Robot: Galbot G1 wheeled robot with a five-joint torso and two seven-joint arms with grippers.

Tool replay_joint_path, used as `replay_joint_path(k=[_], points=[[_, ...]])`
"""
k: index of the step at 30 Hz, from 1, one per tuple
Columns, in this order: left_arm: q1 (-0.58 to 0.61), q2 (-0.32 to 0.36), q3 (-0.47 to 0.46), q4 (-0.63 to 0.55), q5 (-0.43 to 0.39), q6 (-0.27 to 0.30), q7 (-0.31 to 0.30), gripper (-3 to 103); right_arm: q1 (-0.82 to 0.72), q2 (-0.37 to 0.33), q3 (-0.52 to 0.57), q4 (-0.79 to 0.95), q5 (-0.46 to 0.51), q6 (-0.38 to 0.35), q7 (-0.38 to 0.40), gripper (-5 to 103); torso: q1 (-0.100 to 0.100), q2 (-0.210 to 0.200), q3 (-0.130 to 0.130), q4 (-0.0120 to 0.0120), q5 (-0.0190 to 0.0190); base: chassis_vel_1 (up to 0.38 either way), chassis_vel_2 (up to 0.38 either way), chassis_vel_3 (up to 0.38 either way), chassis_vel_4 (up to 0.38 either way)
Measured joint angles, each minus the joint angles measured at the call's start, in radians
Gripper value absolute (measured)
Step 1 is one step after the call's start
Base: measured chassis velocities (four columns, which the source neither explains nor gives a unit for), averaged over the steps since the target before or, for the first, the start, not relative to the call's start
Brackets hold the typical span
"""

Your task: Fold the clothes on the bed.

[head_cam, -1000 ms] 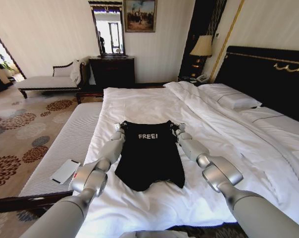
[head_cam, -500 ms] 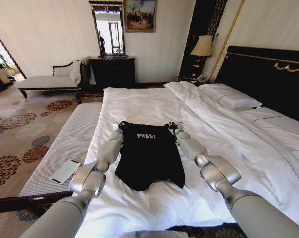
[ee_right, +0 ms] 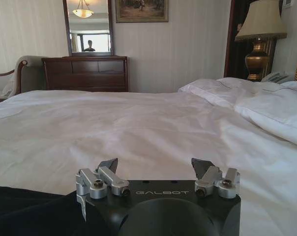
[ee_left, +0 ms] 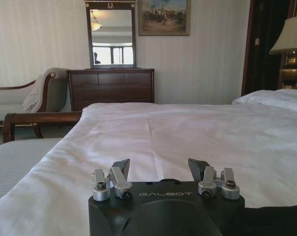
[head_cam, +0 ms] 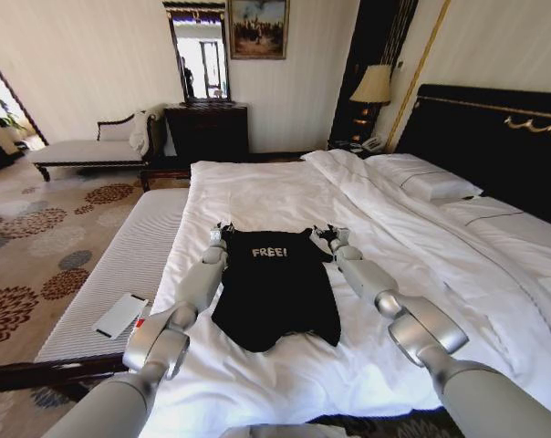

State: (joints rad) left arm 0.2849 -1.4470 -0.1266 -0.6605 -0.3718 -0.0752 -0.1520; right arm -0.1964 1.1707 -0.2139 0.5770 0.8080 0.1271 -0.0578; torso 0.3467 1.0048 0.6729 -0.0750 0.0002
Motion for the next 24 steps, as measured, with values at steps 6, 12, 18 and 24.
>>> replay_joint_path(k=[6,12,18,24], points=[[0.111,0.147,0.066,-0.271,-0.133,0.100,-0.081,90,-0.134,-0.183,0.036,0.296,0.094,-0.055,0.053,100,0.000,0.000,0.000,-0.0013,-0.0005,0.000,0.000,0.000,0.000],[0.293,0.342,0.071,-0.570,-0.243,0.170,-0.130,100,-0.328,-0.322,0.160,0.602,0.107,-0.108,0.120,100,0.000,0.000,0.000,0.0003,-0.0012,0.000,0.000,0.000,0.000],[0.436,0.440,0.023,-0.802,-0.299,0.196,-0.137,100,-0.466,-0.421,0.288,0.767,-0.016,-0.132,0.134,100,0.000,0.000,0.000,-0.0003,-0.0001,0.000,0.000,0.000,0.000],[0.607,0.524,-0.054,-0.964,-0.332,0.209,-0.126,100,-0.717,-0.495,0.496,0.893,-0.111,-0.081,0.103,100,0.000,0.000,0.000,-0.0001,0.0003,0.000,0.000,0.000,0.000]])
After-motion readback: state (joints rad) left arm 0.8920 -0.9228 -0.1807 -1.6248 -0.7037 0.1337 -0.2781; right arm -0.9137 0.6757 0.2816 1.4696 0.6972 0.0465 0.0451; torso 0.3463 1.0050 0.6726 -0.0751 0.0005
